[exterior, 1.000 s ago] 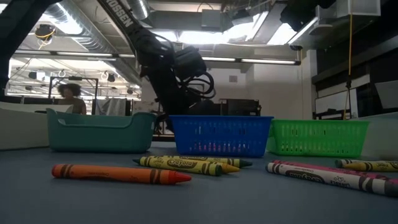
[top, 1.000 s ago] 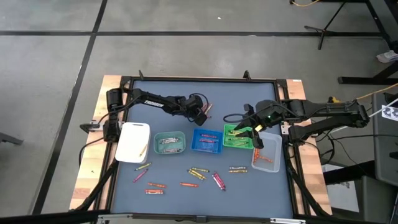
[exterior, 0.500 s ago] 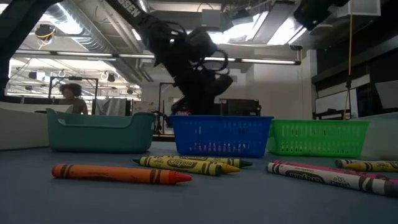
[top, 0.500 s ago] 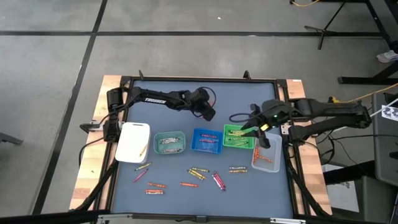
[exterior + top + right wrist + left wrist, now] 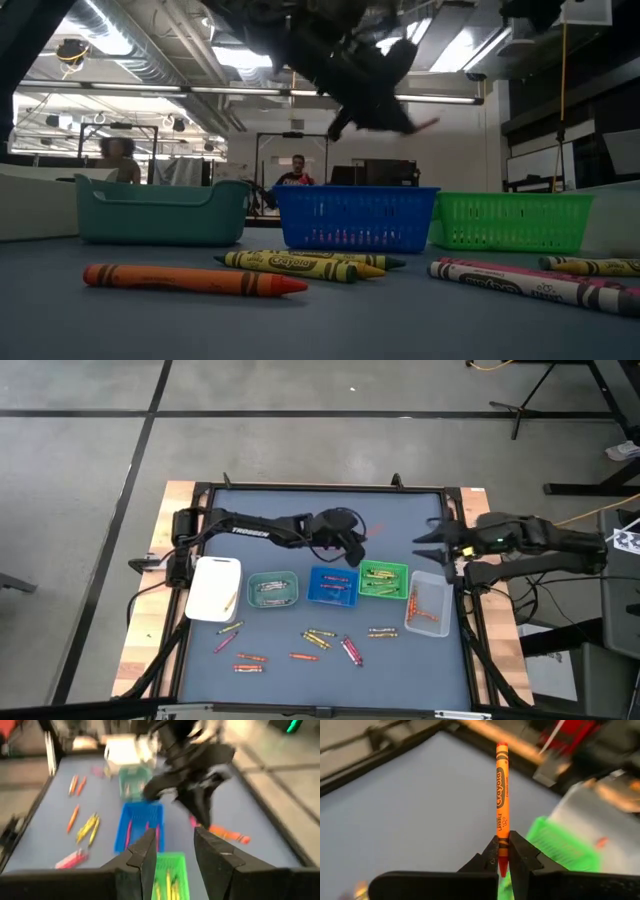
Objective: Sort crayons
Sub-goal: Put the orange crayon into the transparent bin
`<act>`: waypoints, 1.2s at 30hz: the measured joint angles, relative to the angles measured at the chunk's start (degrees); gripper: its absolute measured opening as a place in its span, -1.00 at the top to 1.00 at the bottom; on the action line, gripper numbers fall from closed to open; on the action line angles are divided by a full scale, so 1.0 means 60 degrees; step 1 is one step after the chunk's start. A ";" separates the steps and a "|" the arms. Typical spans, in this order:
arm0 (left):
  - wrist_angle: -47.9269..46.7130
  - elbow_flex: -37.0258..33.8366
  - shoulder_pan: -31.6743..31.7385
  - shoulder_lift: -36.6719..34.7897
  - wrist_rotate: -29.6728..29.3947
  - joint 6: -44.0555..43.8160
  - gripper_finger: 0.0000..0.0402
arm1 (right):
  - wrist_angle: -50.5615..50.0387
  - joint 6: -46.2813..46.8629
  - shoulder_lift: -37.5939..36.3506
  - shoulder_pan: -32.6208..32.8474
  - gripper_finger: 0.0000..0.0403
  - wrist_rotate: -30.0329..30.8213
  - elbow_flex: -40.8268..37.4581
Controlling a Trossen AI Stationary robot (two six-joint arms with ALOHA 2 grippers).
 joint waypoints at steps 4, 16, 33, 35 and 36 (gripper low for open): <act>0.0828 0.0002 -0.0451 0.0000 0.0000 0.0018 0.96 | 0.1181 0.0022 -0.0866 -0.0001 0.35 0.0154 -0.0895; 0.2233 0.0002 -0.1577 0.0000 -0.0033 0.0022 0.96 | 0.4512 0.0272 -0.1497 0.0000 0.35 -0.0718 -0.3695; 0.2189 -0.0005 -0.2035 -0.0011 -0.0393 0.0025 0.95 | 0.4864 0.1269 -0.2020 -0.0004 0.35 -0.1754 -0.4068; 0.2189 -0.0005 -0.2046 -0.0011 -0.0393 0.0025 0.95 | 0.5028 0.1268 -0.2221 -0.0004 0.35 -0.1641 -0.4068; 0.2189 -0.0005 -0.2063 -0.0011 -0.0393 0.0025 0.95 | 0.5112 0.1264 -0.2338 -0.0004 0.35 -0.1550 -0.4068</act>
